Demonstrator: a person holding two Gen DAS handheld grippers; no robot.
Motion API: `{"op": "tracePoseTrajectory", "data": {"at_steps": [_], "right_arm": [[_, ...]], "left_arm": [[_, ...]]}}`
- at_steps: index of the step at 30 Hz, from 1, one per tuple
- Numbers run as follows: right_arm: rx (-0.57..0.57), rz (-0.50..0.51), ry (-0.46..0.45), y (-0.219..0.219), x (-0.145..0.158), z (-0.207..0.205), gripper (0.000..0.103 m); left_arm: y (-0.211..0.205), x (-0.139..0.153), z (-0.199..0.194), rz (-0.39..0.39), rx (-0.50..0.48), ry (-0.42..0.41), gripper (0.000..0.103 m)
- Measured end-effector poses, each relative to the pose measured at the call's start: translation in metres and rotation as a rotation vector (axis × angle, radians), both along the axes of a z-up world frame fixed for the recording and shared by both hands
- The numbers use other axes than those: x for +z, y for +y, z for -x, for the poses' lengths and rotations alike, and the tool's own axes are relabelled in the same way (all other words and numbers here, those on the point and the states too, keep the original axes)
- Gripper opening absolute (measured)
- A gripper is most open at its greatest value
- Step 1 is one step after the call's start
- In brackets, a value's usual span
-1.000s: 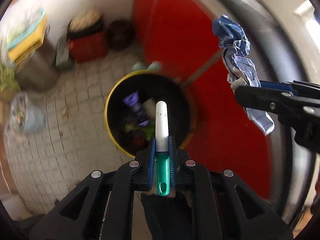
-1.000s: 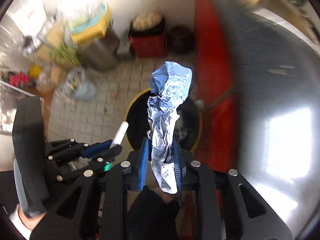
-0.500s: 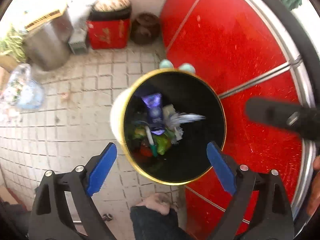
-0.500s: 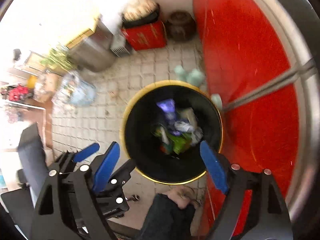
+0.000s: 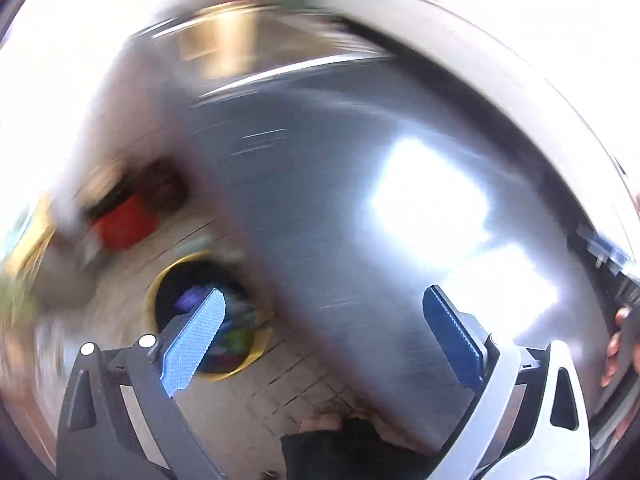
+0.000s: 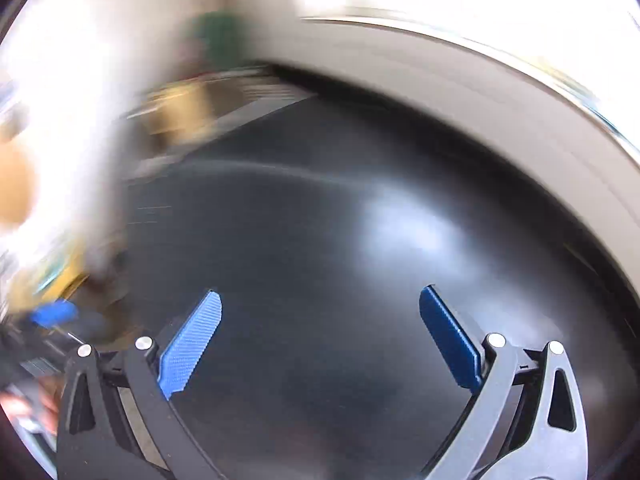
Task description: Collect trash
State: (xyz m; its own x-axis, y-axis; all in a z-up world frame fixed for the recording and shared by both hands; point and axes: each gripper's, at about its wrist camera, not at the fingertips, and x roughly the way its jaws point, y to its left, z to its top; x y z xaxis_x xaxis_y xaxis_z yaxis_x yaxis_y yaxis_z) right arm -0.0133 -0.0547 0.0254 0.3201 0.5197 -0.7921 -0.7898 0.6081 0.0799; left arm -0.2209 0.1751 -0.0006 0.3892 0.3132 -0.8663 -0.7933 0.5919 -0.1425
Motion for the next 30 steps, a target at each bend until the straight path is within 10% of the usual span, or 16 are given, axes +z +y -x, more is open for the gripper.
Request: {"op": "tracePoseTrajectory", "data": {"at_steps": [9,30], "right_arm": [[-0.641,0.035,0.124,-0.259,-0.035,-0.070,0.096],[-0.777,-0.044,0.236,-0.340,-0.059,-0.064,0.096]], "left_arm": [[-0.122,0.004,-0.184,-0.019,-0.493,0.025,0.096],[-0.227,-0.034,-0.242,-0.081,-0.690,0.149,0.096]]}}
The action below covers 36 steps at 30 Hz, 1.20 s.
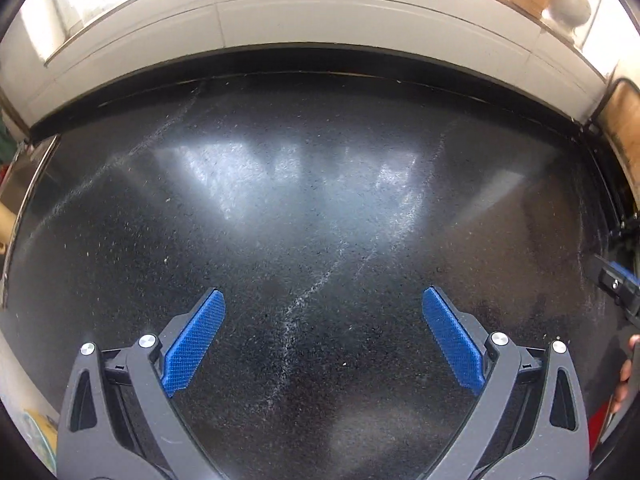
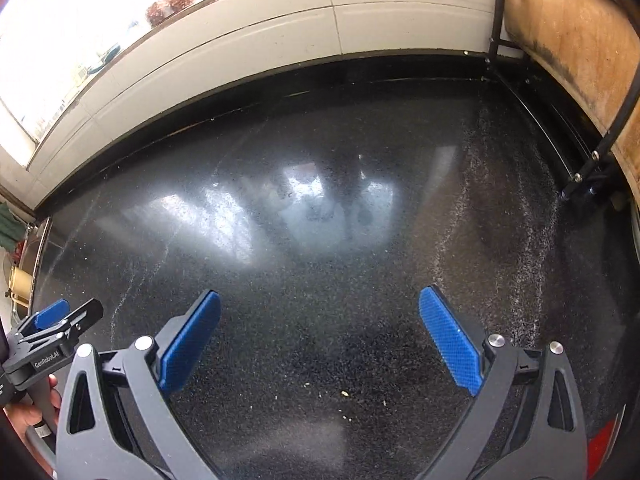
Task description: Collect trash
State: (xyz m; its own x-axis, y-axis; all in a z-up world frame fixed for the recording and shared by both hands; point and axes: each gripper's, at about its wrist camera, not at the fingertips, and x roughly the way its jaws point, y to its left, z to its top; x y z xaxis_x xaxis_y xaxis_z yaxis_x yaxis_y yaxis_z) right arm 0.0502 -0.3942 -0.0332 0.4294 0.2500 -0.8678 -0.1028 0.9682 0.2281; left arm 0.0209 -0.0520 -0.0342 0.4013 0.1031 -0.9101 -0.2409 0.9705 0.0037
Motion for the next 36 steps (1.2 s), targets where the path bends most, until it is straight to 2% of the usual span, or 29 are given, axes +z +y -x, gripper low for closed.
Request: {"op": "tracePoseTrajectory", "data": {"at_steps": [9,16,27,36], "right_arm": [[0.015,0.011,-0.018,0.020,0.006,-0.002,0.096],[0.038,0.021,-0.017,0.036,0.004,0.002,0.096],[0.028,0.030,-0.011,0.040,0.003,0.006,0.096],[0.016,0.040,-0.010,0.038,0.004,0.011,0.096]], "left_arm": [[0.014,-0.002,-0.001,0.018,0.027,0.015,0.096],[0.022,-0.001,0.013,0.009,0.043,0.012,0.096],[0.030,-0.003,0.020,0.025,0.056,0.018,0.096],[0.028,-0.003,0.019,0.024,0.028,0.018,0.096]]}}
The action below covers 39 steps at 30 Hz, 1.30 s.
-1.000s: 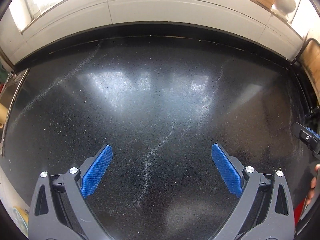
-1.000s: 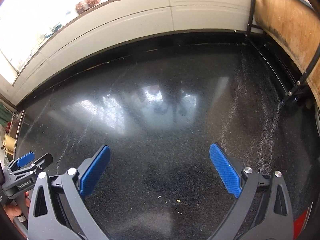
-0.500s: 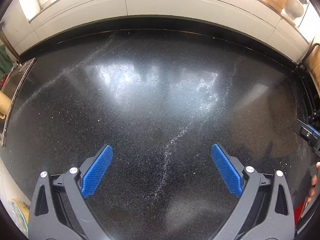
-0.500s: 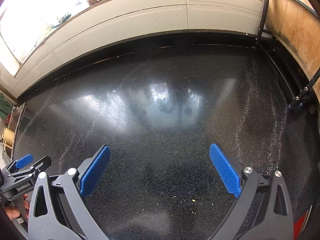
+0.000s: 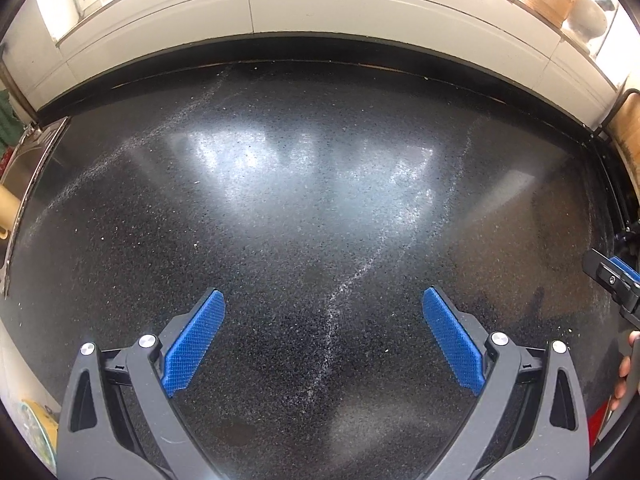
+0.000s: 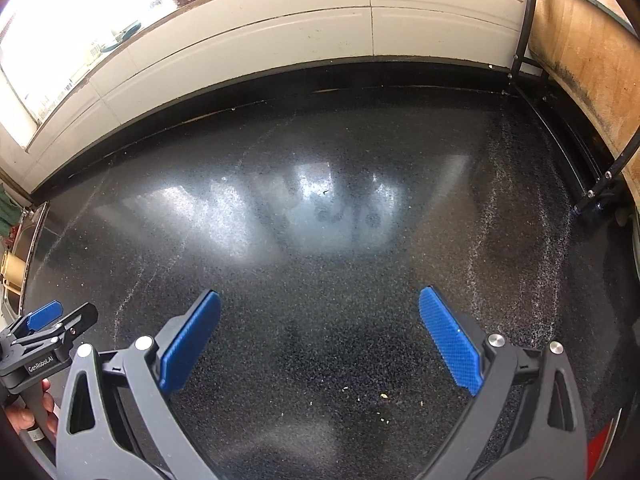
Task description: Collect trash
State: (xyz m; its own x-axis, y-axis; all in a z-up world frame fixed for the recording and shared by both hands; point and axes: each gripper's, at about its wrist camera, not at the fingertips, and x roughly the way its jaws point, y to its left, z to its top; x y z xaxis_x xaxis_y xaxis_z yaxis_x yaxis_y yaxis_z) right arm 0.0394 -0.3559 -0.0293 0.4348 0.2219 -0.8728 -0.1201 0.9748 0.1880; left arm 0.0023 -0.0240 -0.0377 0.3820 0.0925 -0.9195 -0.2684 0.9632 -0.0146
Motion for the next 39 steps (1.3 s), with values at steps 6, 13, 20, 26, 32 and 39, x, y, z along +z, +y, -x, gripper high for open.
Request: {"op": "tracePoseTrajectory", "data": {"at_steps": [6,13,20,26,32,39], "right_arm": [[-0.002,0.008,-0.011,-0.001,0.003,0.000,0.096],[0.005,0.017,0.006,-0.002,-0.001,0.000,0.096],[0.013,0.026,0.008,0.000,-0.003,0.000,0.096],[0.018,0.029,0.010,0.002,-0.004,-0.002,0.096],[0.021,0.037,0.014,0.005,-0.005,0.000,0.096],[0.022,0.042,0.022,0.006,-0.006,-0.002,0.096]], "left_arm": [[0.001,0.005,-0.003,-0.016,-0.007,-0.013,0.096],[0.007,0.004,-0.004,-0.007,0.006,-0.012,0.096],[0.012,0.002,-0.003,-0.003,0.007,-0.010,0.096],[0.010,-0.001,-0.001,0.000,-0.011,-0.003,0.096],[0.013,-0.001,0.001,0.008,-0.010,-0.002,0.096],[0.016,-0.002,0.002,0.014,-0.011,-0.001,0.096]]}}
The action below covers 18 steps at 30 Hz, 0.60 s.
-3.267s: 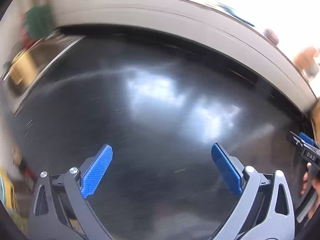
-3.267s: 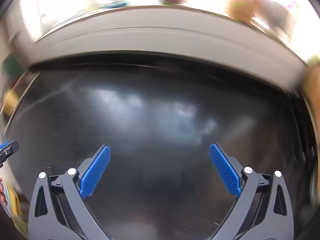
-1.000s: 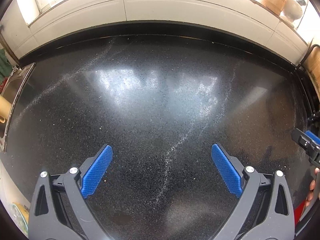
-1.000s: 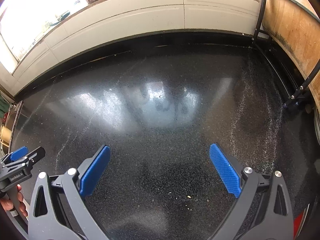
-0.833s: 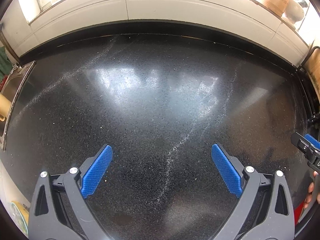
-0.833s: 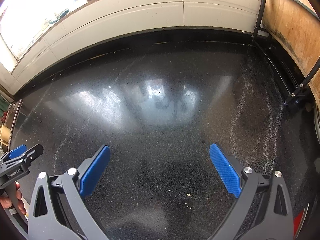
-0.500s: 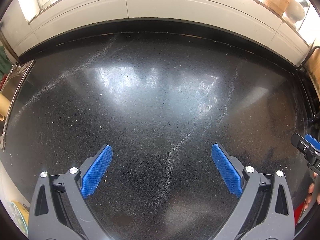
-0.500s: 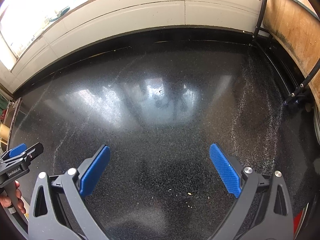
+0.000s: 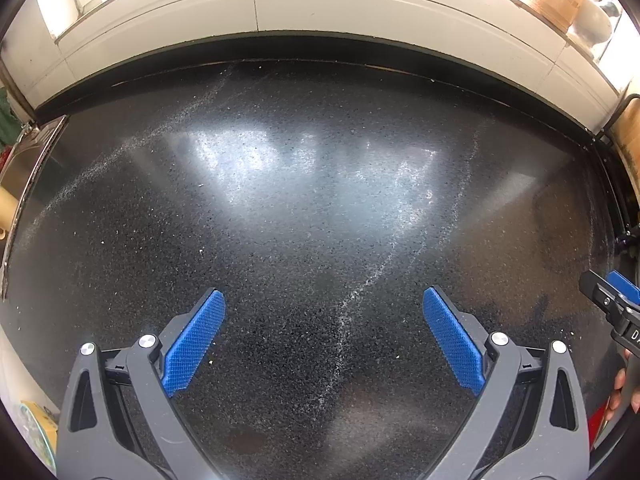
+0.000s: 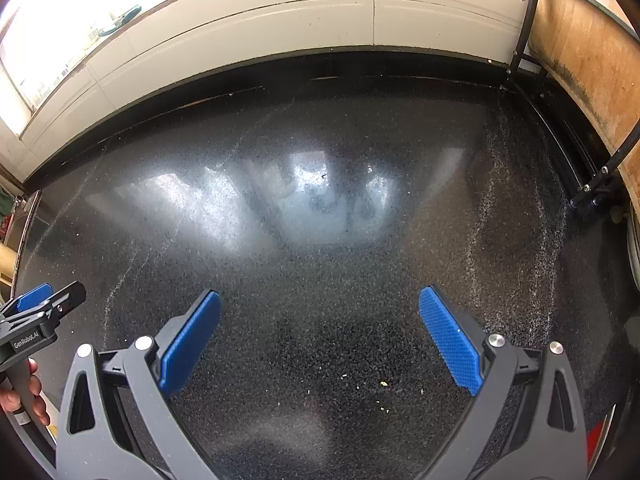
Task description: Collect trash
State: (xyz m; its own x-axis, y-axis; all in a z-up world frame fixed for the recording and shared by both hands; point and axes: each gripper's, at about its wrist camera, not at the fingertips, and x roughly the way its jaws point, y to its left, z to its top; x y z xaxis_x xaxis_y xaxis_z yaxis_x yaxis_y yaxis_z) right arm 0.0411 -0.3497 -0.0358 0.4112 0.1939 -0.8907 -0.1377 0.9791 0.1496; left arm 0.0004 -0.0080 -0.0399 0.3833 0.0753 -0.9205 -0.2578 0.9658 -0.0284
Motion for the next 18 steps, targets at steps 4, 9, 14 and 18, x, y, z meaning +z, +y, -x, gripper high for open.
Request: {"op": "tracePoseTrajectory", "data": {"at_steps": [4,9,14,18], "right_arm": [[0.004,0.005,0.002,0.0021,-0.0004,0.0009,0.096],[-0.004,0.011,0.005,0.0005,-0.0017,0.0014,0.096],[0.000,0.021,0.007,0.0002,-0.0026,0.0020,0.096],[-0.001,0.024,0.008,-0.0007,-0.0032,0.0019,0.096]], "left_arm": [[0.0018,-0.0005,0.0004,-0.001,-0.006,0.001,0.096],[0.0015,-0.0017,0.0010,0.002,-0.016,0.007,0.096],[-0.0002,-0.0049,0.0002,-0.006,-0.017,0.016,0.096],[-0.0020,-0.0070,-0.0015,-0.014,-0.020,0.026,0.096]]}}
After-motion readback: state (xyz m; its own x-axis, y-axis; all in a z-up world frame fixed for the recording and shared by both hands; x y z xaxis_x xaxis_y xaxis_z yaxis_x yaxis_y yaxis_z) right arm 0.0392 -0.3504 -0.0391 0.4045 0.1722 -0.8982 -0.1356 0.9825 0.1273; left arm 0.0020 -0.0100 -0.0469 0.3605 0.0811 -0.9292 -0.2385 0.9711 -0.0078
